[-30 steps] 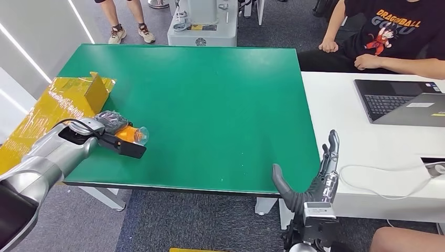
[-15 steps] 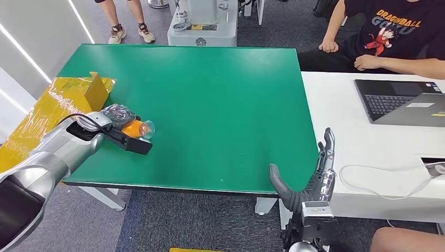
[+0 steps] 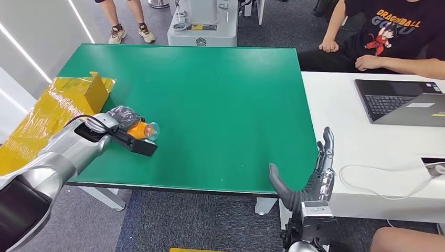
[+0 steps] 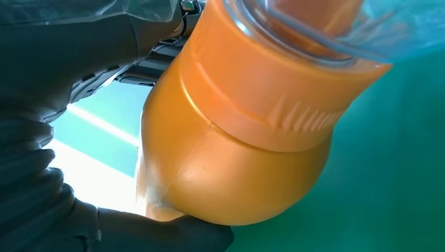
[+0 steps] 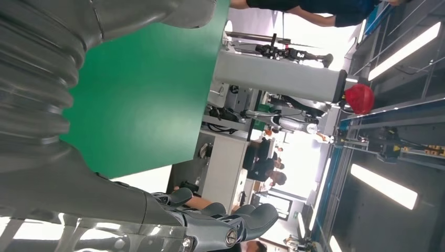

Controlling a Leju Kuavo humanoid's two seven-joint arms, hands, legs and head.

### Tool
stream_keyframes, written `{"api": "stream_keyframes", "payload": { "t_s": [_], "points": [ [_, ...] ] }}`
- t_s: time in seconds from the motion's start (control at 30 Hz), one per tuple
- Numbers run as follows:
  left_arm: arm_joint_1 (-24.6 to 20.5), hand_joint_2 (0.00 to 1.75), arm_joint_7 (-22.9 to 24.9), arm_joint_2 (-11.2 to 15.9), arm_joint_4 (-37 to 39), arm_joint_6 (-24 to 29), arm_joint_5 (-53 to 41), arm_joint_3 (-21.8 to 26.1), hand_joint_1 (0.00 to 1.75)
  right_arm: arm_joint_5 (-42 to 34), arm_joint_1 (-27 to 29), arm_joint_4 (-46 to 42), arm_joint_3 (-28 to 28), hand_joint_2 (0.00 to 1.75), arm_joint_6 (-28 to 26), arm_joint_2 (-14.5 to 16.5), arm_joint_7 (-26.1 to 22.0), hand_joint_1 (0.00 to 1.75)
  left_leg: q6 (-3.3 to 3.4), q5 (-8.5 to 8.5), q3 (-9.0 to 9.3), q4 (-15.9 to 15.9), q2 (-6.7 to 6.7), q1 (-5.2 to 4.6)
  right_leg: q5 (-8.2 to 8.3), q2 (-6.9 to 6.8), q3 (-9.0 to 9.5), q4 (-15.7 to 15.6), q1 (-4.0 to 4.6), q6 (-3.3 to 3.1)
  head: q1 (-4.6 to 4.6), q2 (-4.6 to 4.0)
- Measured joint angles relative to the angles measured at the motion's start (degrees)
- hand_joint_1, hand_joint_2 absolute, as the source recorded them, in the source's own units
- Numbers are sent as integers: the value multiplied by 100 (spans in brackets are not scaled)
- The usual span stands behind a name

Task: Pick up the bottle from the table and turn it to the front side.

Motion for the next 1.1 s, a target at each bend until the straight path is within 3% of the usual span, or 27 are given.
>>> {"api": "stream_keyframes", "payload": {
  "t_s": [0.5, 1.1],
  "points": [
    [49, 175, 481, 199, 192, -160, 4, 0, 175, 2, 2, 1, -2, 175, 103, 0, -2, 0, -1, 1, 1, -2, 0, 1, 0, 0, 0, 1, 1, -1, 0, 0],
    [-166, 175, 566, 356, 220, -219, -327, 0, 175, 72, -10, -2, -2, 175, 286, 1, 3, 0, -1, 1, 0, -2, -2, 0, 0, -3, 0, 1, 0, -1, 1, 0]
  ]
}}
